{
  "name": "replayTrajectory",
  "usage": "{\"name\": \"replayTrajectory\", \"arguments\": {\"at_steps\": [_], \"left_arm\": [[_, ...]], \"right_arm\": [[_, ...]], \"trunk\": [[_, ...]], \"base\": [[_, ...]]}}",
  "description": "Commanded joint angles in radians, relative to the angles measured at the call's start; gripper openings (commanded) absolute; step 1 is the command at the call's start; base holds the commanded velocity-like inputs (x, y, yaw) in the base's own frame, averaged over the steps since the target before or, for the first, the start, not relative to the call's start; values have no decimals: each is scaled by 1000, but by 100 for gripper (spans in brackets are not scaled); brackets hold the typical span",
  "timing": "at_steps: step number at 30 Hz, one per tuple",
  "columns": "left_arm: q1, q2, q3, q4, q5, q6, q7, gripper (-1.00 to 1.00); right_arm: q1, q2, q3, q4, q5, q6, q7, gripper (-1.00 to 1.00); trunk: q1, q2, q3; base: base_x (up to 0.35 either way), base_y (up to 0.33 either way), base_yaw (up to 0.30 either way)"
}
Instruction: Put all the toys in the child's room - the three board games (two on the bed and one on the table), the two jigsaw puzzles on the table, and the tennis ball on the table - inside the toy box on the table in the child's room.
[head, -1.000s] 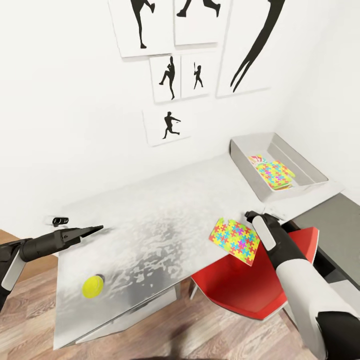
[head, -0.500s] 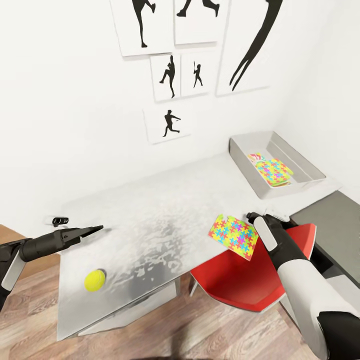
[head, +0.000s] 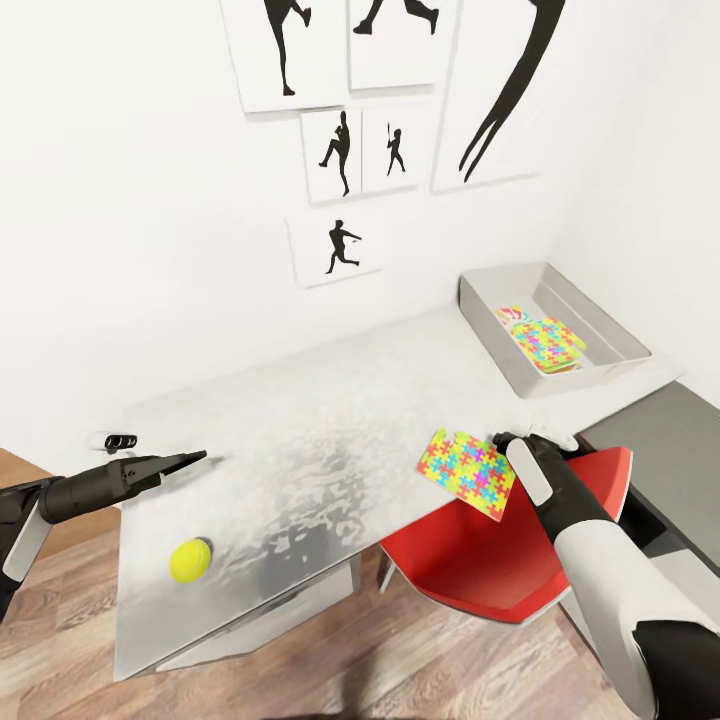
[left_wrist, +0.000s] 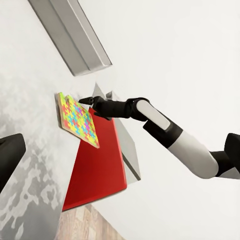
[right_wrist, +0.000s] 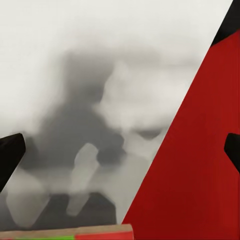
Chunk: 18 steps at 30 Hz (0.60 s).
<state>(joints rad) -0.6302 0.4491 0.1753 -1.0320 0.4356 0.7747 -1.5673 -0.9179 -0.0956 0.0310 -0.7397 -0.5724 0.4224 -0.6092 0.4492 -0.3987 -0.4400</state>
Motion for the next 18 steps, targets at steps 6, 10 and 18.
{"name": "replayTrajectory", "arguments": {"at_steps": [6,10,18], "left_arm": [[-1,0,0,0,0,11,-4,100],[0,0,0,0,0,11,-4,100],[0,0,0,0,0,11,-4,100]], "right_arm": [[0,-1,3,20,-11,7,-4,100],[1,-1,3,21,-11,8,6,100],[0,1,3,22,-9,9,9,100]], "trunk": [[1,-1,-2],[1,-1,-2],[1,-1,-2]], "base": [[0,0,0],[-9,0,0],[-68,35,0]]}}
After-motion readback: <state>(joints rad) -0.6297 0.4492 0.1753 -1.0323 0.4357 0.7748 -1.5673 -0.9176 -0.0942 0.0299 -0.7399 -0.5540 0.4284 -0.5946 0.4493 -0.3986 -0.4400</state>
